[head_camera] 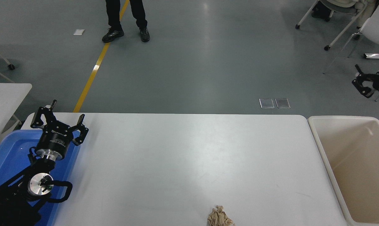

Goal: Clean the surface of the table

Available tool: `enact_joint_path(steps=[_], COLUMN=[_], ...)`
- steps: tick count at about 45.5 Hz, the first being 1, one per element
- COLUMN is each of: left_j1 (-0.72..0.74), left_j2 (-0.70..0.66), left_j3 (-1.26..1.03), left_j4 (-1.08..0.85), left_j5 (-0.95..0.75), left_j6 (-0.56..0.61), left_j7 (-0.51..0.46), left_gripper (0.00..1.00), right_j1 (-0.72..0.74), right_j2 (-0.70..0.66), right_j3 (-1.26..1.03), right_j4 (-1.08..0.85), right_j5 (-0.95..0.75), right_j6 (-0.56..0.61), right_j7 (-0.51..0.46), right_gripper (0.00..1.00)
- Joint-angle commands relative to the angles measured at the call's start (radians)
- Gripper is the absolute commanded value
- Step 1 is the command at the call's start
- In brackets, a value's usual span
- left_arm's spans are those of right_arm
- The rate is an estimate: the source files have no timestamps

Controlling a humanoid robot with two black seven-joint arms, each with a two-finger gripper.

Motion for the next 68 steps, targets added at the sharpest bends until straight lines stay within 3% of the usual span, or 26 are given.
enact_joint_path(steps=[1,11,30,68], left_j1=[0.000,0.000,0.000,0.000], left_j2=[0.000,0.000,0.000,0.000], left_j3=[0.000,0.000,0.000,0.000], left_j4=[0.000,0.000,0.000,0.000], left_j5=[0.000,0.001,0.001,0.000], left_j6=[0.000,0.000,0.000,0.000], left_j7=[0.000,0.000,0.000,0.000], left_gripper=[0.99,0.99,0.99,0.99], right_j1=[-0.063,-0.116,-0.185,-0.202], right_j2=[0.092,0.147,0.158,0.138], right_j3=[0.060,0.080,0.083,0.029], right_j4=[0.014,0.013,0.010,-0.022], right_j5=[0.006,-0.007,-0.125,-0.125], right_j6=[0.006,0.015,0.049,0.046], right_j7=[0.007,0.013,0.127,0.138], right_gripper=[0.98,0.98,0.98,0.98])
